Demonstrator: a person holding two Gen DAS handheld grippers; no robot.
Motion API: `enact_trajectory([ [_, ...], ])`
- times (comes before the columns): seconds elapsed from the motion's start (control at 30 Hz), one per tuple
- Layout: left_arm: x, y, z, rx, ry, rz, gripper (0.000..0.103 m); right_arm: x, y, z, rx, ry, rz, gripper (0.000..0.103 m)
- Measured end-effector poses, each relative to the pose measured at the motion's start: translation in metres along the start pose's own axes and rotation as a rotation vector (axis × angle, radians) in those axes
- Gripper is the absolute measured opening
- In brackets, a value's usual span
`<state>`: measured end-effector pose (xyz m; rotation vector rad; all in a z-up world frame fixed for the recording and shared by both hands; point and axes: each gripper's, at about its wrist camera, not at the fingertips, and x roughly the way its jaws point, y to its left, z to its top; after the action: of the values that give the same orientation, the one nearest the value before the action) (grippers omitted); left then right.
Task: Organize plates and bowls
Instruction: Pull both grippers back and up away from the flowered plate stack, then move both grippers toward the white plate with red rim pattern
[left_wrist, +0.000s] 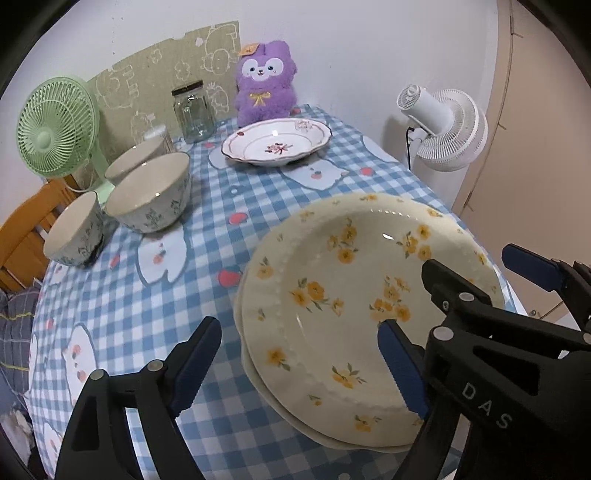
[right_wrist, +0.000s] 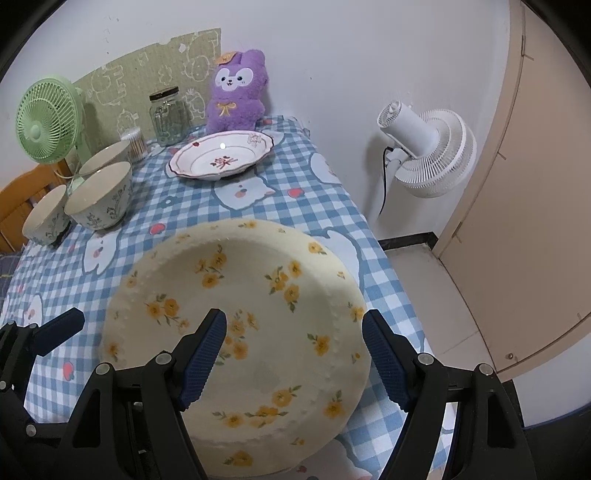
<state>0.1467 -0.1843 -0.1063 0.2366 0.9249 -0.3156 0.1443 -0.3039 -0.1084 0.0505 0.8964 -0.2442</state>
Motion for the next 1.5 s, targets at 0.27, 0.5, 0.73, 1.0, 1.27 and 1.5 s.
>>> enact_trajectory([
  [0.27,-0.010,0.011,0.014,-0.001,-0.024,0.019,0.089,-0.011,0.008,0.016,-0.006,-0.019,0.015,0.079],
  [0.5,-0.017,0.014,0.035,-0.006,-0.057,0.024,0.089,-0.018,0.008,0.039,-0.004,-0.039,0.033,0.079],
  [0.73,-0.023,0.017,0.054,-0.025,-0.087,0.042,0.089,-0.024,0.005,0.061,-0.026,-0.072,0.049,0.079],
  [1.0,-0.031,0.022,0.075,-0.055,-0.124,0.075,0.089,-0.030,0.008,0.085,-0.061,-0.113,0.071,0.079],
  [1.27,-0.032,0.029,0.101,-0.092,-0.152,0.089,0.089,-0.028,0.006,0.113,-0.043,-0.121,0.107,0.079],
  [1.5,-0.029,0.033,0.121,-0.104,-0.171,0.094,0.089,-0.025,0.007,0.136,-0.059,-0.147,0.111,0.079],
])
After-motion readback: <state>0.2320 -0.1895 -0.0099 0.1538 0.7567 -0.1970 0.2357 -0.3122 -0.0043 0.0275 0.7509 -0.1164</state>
